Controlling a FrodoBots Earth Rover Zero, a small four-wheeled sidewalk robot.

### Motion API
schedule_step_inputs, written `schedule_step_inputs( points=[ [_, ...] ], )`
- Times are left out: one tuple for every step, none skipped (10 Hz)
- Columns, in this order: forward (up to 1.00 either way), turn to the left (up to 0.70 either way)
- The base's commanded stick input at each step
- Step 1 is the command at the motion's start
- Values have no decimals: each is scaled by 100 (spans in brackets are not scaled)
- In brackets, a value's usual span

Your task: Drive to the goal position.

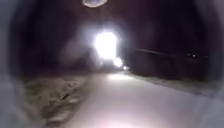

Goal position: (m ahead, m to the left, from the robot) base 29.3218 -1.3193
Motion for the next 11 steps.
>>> schedule_step_inputs(
  points=[
    [100,0],
    [100,0],
    [100,0],
    [100,2],
    [100,40],
    [100,39],
    [100,10],
    [100,0],
    [100,0],
    [100,0],
    [100,0]
  ],
)
